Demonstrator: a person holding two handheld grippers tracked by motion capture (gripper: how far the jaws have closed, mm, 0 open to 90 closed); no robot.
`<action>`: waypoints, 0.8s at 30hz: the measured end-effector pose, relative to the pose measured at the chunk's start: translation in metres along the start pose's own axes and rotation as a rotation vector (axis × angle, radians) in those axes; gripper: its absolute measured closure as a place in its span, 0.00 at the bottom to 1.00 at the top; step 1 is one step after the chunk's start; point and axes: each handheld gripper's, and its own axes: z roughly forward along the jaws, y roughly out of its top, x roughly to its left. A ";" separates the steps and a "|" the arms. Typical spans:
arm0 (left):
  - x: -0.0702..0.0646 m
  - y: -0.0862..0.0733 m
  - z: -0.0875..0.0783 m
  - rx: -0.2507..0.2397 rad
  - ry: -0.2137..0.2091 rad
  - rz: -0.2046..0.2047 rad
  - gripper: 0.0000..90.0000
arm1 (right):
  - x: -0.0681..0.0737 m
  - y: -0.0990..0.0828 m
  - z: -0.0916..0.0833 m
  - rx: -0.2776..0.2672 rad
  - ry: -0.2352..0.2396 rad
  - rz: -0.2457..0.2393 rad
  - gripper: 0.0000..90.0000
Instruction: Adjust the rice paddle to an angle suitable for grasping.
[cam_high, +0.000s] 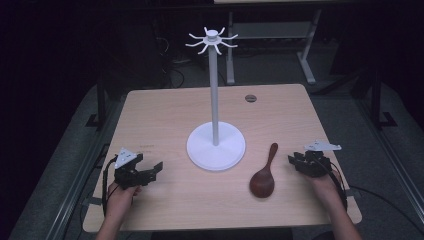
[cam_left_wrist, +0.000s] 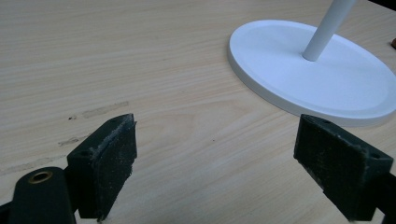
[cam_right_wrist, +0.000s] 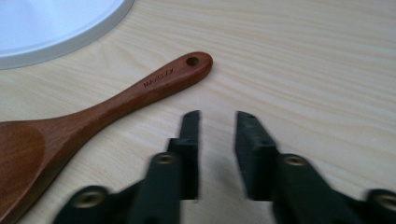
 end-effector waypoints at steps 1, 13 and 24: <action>0.000 0.000 0.000 -0.003 0.005 -0.005 0.14 | -0.001 0.004 0.001 0.000 0.009 0.013 0.91; 0.003 0.000 -0.002 0.004 0.013 -0.013 0.14 | -0.007 0.018 0.018 0.019 -0.010 0.019 1.00; 0.003 0.000 -0.001 0.005 0.006 -0.010 0.14 | -0.002 0.032 0.038 0.037 0.022 -0.008 0.99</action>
